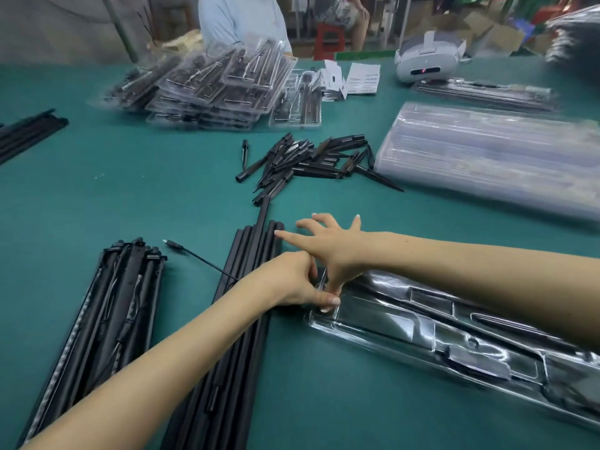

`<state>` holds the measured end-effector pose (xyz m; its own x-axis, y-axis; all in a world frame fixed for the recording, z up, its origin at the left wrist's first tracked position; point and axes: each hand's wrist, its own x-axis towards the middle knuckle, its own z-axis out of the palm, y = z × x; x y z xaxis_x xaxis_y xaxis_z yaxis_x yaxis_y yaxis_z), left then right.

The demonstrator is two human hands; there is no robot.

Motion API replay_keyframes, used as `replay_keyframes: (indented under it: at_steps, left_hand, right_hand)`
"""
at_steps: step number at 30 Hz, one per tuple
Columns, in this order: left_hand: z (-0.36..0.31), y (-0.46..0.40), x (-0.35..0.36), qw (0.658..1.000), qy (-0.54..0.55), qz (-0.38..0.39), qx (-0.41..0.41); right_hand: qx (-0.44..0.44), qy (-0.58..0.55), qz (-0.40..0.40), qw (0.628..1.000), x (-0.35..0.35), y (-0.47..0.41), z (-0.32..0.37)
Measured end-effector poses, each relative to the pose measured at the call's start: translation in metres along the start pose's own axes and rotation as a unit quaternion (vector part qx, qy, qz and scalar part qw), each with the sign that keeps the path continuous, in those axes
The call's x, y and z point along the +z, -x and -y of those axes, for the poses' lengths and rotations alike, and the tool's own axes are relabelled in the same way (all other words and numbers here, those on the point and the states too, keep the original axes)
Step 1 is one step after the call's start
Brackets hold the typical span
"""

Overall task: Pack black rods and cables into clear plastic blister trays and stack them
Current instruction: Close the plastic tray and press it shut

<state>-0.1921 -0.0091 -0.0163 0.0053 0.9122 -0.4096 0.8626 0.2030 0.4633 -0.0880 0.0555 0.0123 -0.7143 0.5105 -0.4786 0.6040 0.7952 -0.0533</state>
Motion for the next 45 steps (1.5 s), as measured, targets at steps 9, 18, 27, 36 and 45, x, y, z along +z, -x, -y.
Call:
replay_keyframes:
  at_steps: [9, 18, 27, 36, 45]
  left_hand:
    - [-0.003, 0.01, 0.005, 0.994, -0.108, -0.014, 0.02]
    - [0.0, 0.031, -0.006, 0.996, 0.039, 0.061, 0.043]
    - [-0.003, 0.036, -0.009, 0.993, 0.086, 0.085, 0.006]
    - [-0.008, 0.039, -0.012, 0.977, 0.185, 0.103, -0.04]
    - [-0.031, 0.05, 0.006, 0.952, -0.114, -0.284, -0.006]
  right_hand:
    - [-0.048, -0.019, -0.005, 0.999, 0.003, -0.003, 0.001]
    - [-0.074, -0.072, 0.034, 0.994, 0.0, 0.002, -0.019]
    - [-0.07, -0.081, 0.043, 0.993, 0.005, 0.0, -0.019]
    - [-0.168, -0.151, -0.035, 0.974, -0.004, 0.02, -0.037]
    - [-0.056, -0.217, -0.06, 0.973, 0.015, 0.035, -0.058]
